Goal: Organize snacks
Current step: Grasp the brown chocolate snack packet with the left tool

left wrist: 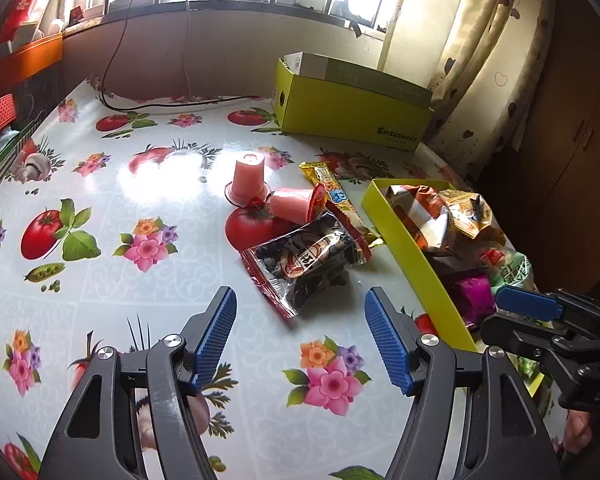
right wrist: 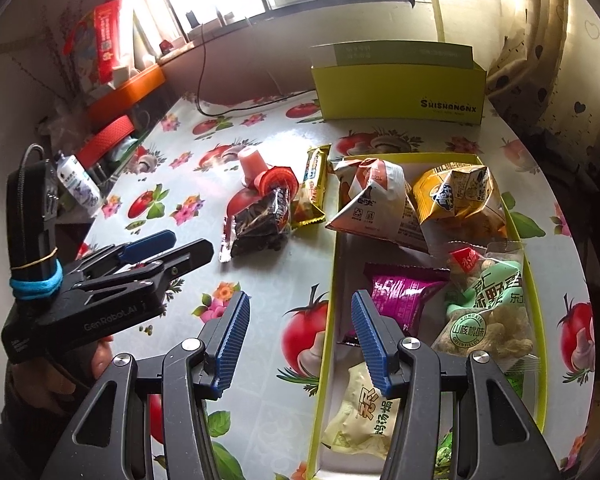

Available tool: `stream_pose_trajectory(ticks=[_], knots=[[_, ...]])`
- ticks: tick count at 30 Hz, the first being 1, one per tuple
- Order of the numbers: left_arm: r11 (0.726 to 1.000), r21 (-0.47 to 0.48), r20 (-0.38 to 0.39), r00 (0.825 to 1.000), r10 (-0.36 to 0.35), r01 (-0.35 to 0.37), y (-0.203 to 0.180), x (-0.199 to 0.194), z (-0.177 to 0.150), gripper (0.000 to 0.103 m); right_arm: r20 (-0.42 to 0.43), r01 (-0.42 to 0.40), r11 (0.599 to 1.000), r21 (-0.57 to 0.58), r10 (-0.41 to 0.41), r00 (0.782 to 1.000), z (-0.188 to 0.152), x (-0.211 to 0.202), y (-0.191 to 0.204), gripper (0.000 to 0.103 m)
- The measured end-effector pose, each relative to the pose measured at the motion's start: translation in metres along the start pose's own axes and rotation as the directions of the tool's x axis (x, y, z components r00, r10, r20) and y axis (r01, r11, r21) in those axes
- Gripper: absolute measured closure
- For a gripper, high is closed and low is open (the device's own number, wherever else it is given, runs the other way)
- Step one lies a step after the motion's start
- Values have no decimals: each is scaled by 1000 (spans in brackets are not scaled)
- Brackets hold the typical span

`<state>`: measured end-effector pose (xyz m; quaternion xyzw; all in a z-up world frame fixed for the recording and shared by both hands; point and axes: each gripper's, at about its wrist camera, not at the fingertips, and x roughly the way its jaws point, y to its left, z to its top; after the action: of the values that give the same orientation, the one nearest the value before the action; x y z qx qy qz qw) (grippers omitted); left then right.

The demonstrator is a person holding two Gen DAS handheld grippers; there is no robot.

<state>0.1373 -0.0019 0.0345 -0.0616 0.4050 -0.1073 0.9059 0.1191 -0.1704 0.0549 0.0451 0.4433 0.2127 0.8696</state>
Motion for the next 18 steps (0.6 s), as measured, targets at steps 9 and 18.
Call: stream_pose_trajectory(ticks=[9,18], knots=[[987,161,14,999,-32,29,-2,31,22,36,-12,4,1000,13,-4,1000,4,9,-6,51],[924,374,-61,996,-59,78,-18,74,31,36,-20,4,1000,21,-3,1000,8,19,-11,51]])
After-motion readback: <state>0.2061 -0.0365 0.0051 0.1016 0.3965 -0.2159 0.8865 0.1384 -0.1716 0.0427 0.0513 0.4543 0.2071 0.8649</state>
